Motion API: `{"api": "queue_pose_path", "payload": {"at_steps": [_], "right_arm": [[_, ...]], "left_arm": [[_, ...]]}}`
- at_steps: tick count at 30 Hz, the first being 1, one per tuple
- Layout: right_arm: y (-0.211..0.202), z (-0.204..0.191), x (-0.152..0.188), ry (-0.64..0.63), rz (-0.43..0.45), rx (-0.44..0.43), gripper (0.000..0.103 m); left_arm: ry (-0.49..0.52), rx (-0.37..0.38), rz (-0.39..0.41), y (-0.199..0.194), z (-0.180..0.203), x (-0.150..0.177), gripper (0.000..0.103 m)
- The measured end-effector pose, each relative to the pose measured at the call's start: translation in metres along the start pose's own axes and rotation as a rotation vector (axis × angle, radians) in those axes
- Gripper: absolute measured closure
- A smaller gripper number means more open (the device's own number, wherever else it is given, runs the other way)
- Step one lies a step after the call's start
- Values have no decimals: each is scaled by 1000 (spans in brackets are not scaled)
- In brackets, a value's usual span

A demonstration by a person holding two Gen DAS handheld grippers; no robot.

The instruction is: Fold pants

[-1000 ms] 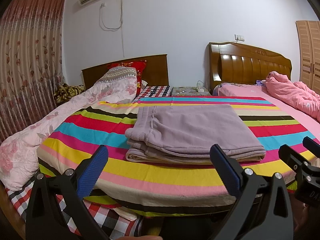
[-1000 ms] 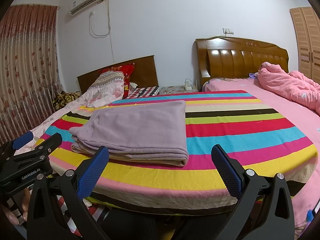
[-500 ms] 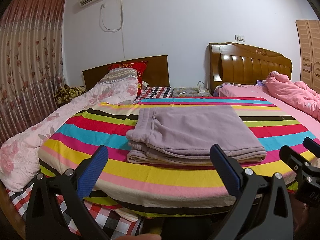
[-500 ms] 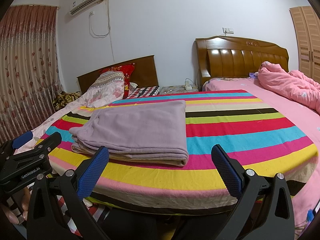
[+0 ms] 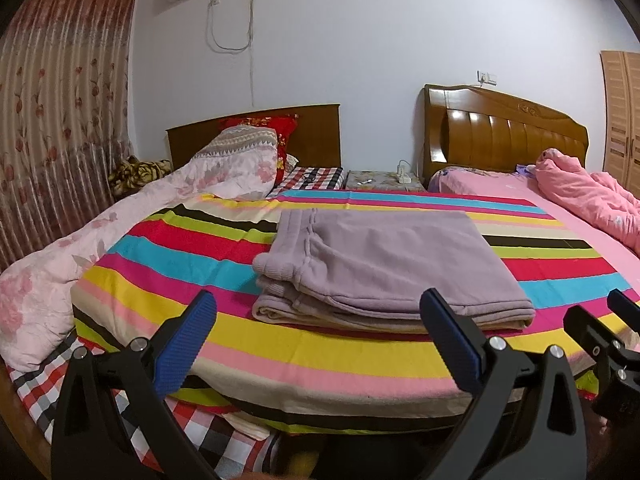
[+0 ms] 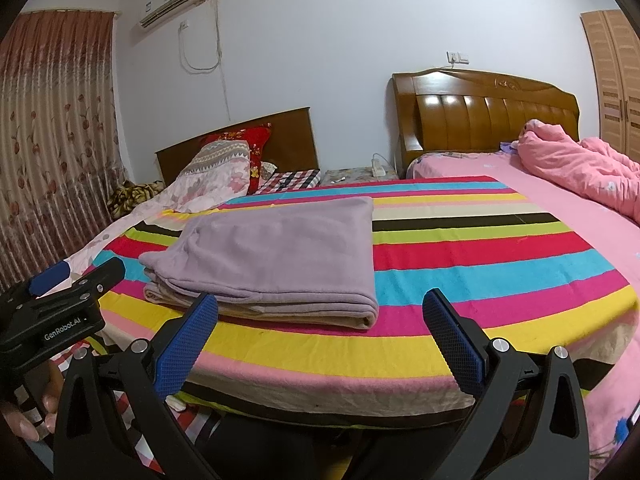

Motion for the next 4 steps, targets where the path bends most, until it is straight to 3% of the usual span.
{"api": "queue_pose_path", "payload": {"at_steps": [4], "right_arm": [[2, -3, 6, 6, -18, -8, 4]], "left_arm": [[-10, 2, -13, 4, 0, 3, 2]]}}
Point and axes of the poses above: each gripper's, at about its wrist camera, not at the fingertips, and y roughly the way its jaws point, z to its right, x to its underside, the point moved 8 cm from there along y, roughly the way its jaws point, and after that the axes turned 3 degrees about -z, right-handed, at the moved point
